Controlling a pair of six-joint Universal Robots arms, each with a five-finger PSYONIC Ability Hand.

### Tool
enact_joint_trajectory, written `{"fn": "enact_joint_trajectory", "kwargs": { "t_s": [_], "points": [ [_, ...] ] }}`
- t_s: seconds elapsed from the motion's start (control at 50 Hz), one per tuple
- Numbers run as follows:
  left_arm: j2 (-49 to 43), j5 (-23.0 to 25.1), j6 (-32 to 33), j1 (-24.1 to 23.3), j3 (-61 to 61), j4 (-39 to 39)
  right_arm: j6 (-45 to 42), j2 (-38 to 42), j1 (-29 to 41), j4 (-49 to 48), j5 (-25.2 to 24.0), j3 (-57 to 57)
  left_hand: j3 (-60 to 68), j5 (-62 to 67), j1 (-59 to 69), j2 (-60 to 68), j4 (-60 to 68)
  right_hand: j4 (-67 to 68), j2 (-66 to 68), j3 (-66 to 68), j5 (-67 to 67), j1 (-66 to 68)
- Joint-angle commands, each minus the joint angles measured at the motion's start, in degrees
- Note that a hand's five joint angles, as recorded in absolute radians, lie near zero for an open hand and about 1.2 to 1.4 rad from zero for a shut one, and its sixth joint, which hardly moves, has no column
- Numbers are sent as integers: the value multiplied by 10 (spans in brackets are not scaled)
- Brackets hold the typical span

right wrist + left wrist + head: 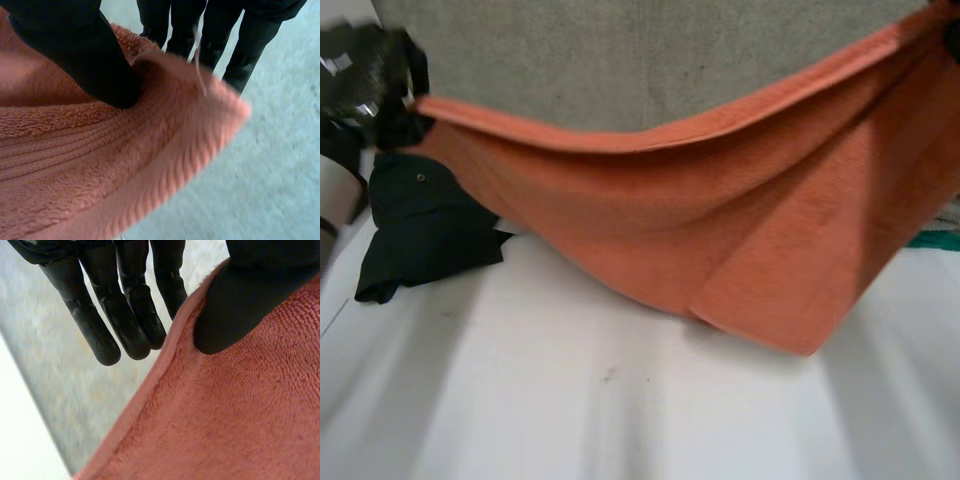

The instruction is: Fold the laundry.

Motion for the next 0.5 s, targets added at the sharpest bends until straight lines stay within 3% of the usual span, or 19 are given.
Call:
{"fn": "enact_joint_trajectory", "kwargs": {
  "t_s": [0.02,0.1,0.2,0.32,0.4,0.5],
  "points": [
    [33,55,11,26,63,-137,-44,50,-38,48,1,-5,117,141,135,115,114,115,126,118,129,158],
    [-49,53,79,26,92,-178,-61,124,-19,72,4,-5,117,141,135,115,114,115,126,118,129,158],
    [-220,37,213,19,167,-179,-82,198,13,66,36,-27,117,141,135,115,114,115,126,118,129,158],
    [-369,7,249,-23,344,-158,-83,308,19,-35,82,-113,117,141,135,115,114,115,126,118,129,158],
    [-411,-1,237,-29,462,-72,-85,348,20,-194,100,-168,117,141,135,115,114,115,126,118,129,158],
    [-398,-7,208,-36,490,134,-86,345,27,-415,117,-187,117,141,135,115,114,115,126,118,129,158]
  ]
}}
